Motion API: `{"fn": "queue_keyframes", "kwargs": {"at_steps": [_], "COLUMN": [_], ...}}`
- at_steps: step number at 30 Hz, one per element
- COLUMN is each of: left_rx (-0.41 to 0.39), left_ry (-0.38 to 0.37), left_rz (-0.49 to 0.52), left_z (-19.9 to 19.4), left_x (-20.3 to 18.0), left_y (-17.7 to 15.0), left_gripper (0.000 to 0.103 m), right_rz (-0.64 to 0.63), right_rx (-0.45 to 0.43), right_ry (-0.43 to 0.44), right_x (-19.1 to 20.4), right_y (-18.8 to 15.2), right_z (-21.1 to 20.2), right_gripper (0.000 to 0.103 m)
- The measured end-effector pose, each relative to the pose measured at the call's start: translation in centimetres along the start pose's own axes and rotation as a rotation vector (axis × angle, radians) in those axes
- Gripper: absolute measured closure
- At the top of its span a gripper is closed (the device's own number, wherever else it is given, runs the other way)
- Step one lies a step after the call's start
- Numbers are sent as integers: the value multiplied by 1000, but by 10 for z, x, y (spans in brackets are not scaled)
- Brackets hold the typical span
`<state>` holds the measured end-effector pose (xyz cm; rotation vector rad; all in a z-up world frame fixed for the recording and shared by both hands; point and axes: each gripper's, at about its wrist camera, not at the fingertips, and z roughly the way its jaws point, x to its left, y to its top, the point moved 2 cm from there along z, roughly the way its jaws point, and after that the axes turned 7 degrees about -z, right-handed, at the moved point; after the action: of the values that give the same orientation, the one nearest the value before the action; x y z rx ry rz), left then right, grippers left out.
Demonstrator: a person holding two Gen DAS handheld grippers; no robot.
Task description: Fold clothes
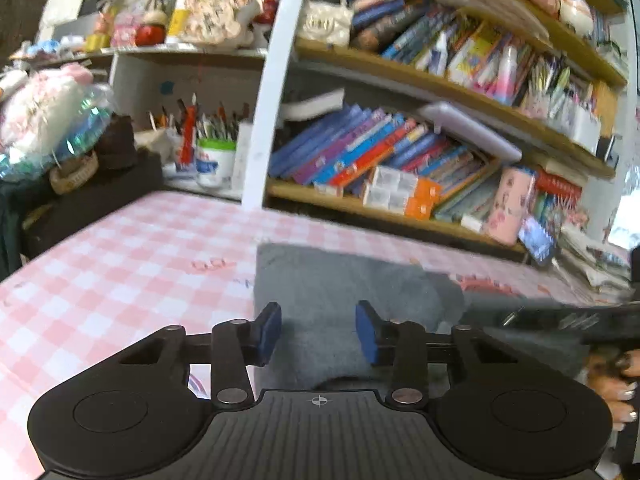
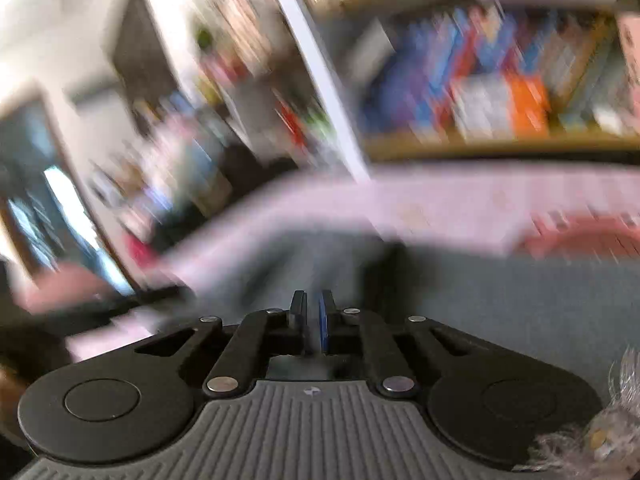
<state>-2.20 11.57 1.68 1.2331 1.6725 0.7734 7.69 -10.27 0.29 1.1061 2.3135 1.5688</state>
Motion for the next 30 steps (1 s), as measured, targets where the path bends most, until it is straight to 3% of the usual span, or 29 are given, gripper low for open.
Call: {"fn": "queue_keyframes", "kwargs": {"at_steps": [1,3,6,7,9,14,21,24,26,30], "left_rx": [17,24,4,-3,-35,-84,-105,-111,-127,-137], "left_ry": [12,23,29,31,26,-9,-54,-40,-36,-74], "left_rz": [3,-15,-39,-47,-53,-20,56,97,108,120], "left_z": [3,5,1,0,-6,-15,-18,-16,-17,-22], "left_x": [1,4,7,8,9,-2,-24,-33,-36,-40], "left_y": [-2,-3,0,1,3,1,-6,-10,-11,-15], "left_gripper": [64,63,58,43,27,26,16,15,14,14], "right_rz": [22,75,95,102,94,85,122,135,112,117], "right_rx": [59,64,48,44,21,-27,-75,-90,-96,-84], "right_ry": [-33,-28,-27,-21,-18,-22,-77,-113,-139,-234], "right_x": [-6,-17,-20,-19,-15,-8,-19,-23,-21,-26], "right_y": [-6,-7,-10,-11,-9,-5,-23,-32,-38,-50], "right_z": [10,8,0,-1,-7,-20,-54,-74,-90,-115], "right_gripper": [98,100,94,93,91,83,75,73,66,57]}}
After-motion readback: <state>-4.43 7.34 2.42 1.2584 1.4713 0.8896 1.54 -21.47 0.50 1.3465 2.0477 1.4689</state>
